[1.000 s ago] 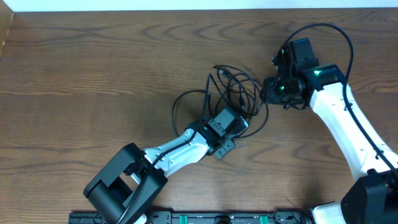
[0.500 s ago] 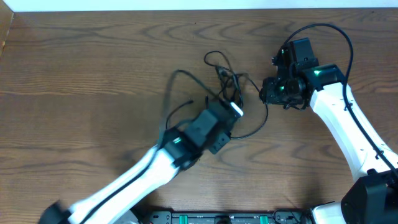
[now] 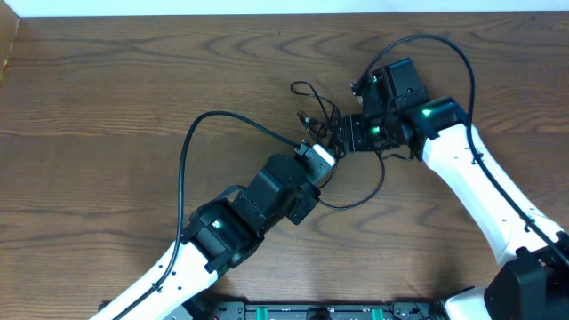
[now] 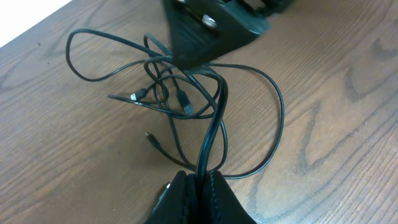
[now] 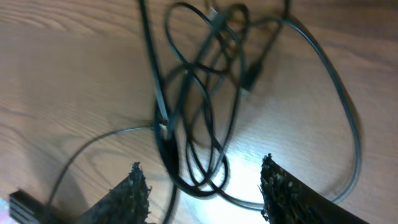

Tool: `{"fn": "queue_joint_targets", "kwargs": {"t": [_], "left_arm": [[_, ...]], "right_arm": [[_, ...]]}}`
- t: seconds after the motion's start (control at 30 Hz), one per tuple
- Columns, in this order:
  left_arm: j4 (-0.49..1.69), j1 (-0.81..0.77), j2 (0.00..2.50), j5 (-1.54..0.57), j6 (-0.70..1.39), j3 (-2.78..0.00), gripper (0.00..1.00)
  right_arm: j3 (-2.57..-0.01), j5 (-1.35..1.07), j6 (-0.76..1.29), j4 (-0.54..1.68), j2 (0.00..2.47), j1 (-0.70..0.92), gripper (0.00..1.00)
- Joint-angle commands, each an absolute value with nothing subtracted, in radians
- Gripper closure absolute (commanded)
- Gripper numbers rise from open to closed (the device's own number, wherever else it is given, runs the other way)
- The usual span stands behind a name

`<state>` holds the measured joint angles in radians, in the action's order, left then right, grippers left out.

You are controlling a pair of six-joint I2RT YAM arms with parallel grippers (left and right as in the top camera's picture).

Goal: Untangle cables

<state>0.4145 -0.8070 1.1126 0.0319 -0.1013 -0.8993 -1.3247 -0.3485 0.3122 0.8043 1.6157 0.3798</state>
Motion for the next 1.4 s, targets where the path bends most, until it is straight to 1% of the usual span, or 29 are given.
{"fn": "queue_joint_targets", "kwargs": {"t": [0.0,0.1,0.2,0.3,0.37,0.5,0.63,0.8,0.93,1.0,1.03,1.2,1.27,1.37], "left_arm": [[0.414,-0.804,1.111,0.038,-0.092,-0.914,0.93],[0.412,-0.804,1.11,0.038,-0.092,-0.914,0.93],[0.42,-0.804,1.097,0.038,-0.092,-0.914,0.93],[0.464,-0.804,1.037,0.039,-0.093,-0.914,0.93],[0.518,-0.801,0.966,0.083,-0.092,-0.914,0.93],[0.591,-0.78,0.828,0.205,-0.092,-0.914,0.93],[0.63,-0.706,0.706,0.297,-0.09,-0.914,0.92],[0.641,-0.571,0.692,0.331,-0.019,-0.91,0.93],[0.64,-0.45,0.746,0.331,0.121,-0.904,0.92],[0.639,-0.381,0.791,0.352,0.241,-0.904,0.93],[0.641,-0.327,0.821,0.398,0.371,-0.904,0.93],[0.652,-0.194,0.896,0.413,0.661,-0.904,0.93],[0.67,-0.14,0.932,0.413,0.783,-0.904,0.93],[0.676,-0.09,0.973,0.413,0.87,-0.904,0.92]], "right_arm": [[-1.327,-0.429,0.321,0.75,1.619,0.388,0.44],[-1.327,-0.406,0.319,0.716,1.663,0.444,0.46],[-1.327,-0.176,0.329,0.716,1.763,0.505,0.5],[-1.327,0.015,0.447,0.698,1.849,0.488,0.58],[-1.327,0.065,0.479,0.674,1.893,0.439,0.6],[-1.327,0.092,0.479,0.657,1.911,0.348,0.62],[-1.327,0.102,0.479,0.667,1.911,0.233,0.62],[-1.327,0.099,0.478,0.719,1.911,0.115,0.62],[-1.327,0.099,0.474,0.768,1.911,0.053,0.62],[-1.327,0.099,0.469,0.781,1.911,0.037,0.6],[-1.327,0.099,0.465,0.786,1.911,0.029,0.59],[-1.327,0.121,0.463,0.802,1.911,0.017,0.57],[-1.327,0.183,0.464,0.821,1.911,0.016,0.57],[-1.327,0.318,0.505,0.864,1.911,0.013,0.57]]}}
